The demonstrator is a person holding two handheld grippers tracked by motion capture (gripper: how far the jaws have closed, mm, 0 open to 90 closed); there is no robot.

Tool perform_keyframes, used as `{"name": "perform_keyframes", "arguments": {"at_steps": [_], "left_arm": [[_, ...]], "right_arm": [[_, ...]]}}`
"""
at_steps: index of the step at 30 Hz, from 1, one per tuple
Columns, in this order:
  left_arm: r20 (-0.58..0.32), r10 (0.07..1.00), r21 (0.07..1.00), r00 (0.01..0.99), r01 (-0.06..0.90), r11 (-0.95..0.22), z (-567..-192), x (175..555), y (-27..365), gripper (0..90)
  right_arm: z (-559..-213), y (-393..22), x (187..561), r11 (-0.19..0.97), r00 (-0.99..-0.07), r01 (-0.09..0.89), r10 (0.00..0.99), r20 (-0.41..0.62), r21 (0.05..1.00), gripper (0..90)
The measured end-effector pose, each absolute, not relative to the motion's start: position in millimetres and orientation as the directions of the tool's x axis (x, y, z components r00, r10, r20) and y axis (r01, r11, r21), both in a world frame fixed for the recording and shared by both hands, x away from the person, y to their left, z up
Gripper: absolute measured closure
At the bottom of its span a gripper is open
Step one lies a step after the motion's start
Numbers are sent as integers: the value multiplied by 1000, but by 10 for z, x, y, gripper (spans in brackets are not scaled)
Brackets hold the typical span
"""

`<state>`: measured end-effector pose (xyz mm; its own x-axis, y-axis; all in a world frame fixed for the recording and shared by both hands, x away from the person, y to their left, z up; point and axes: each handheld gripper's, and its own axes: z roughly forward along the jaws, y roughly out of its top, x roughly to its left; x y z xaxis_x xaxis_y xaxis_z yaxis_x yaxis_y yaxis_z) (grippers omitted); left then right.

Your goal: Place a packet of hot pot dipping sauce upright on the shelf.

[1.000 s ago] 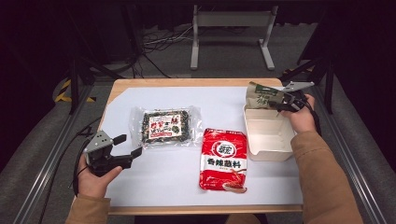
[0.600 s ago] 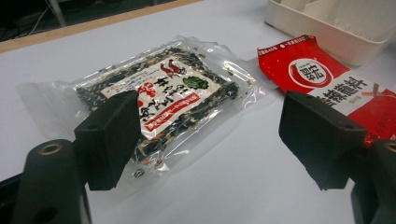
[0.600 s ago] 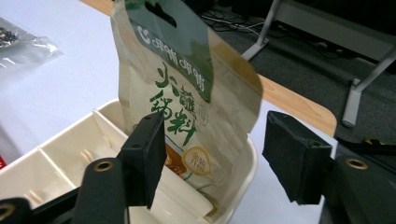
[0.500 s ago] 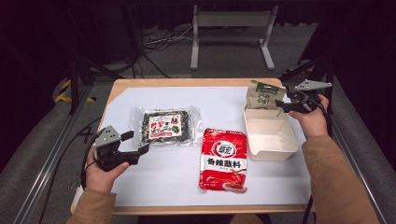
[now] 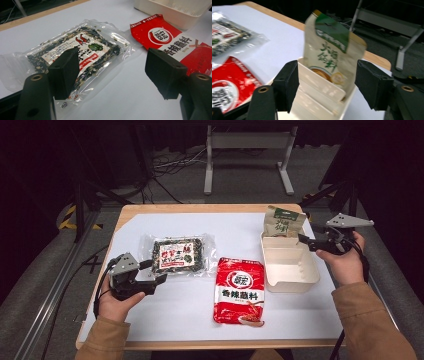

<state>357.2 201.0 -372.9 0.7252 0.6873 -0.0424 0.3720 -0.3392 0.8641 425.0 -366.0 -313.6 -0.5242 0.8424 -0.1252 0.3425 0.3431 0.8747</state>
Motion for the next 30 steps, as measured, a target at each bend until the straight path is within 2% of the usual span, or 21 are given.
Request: {"name": "perform_keyframes", "arguments": {"at_steps": [7, 16, 19, 26, 30], "left_arm": [[-41, 673, 861, 738, 368, -351, -3726, 3524, 1987, 311], [-46, 668, 850, 743, 380, -365, -3733, 3493, 1954, 277], [-48, 662, 851, 748, 378, -365, -3713, 3472, 1965, 271], [-66, 672, 851, 737, 394, -348, -3685, 3514, 1921, 227], [-92, 641, 852, 762, 393, -345, -3654, 3588, 1817, 232]], "right_arm": [[-3060, -3449, 3932, 384, -609, 272, 779, -151, 882, 386], [-3221, -3269, 3603, 337, -673, 300, 738, -52, 892, 404], [-3265, -3219, 3501, 328, -704, 273, 709, -45, 904, 411], [-3286, -3092, 3430, 340, -741, 246, 669, -50, 908, 421], [-3300, -3049, 3411, 354, -756, 246, 652, -49, 902, 442]]}}
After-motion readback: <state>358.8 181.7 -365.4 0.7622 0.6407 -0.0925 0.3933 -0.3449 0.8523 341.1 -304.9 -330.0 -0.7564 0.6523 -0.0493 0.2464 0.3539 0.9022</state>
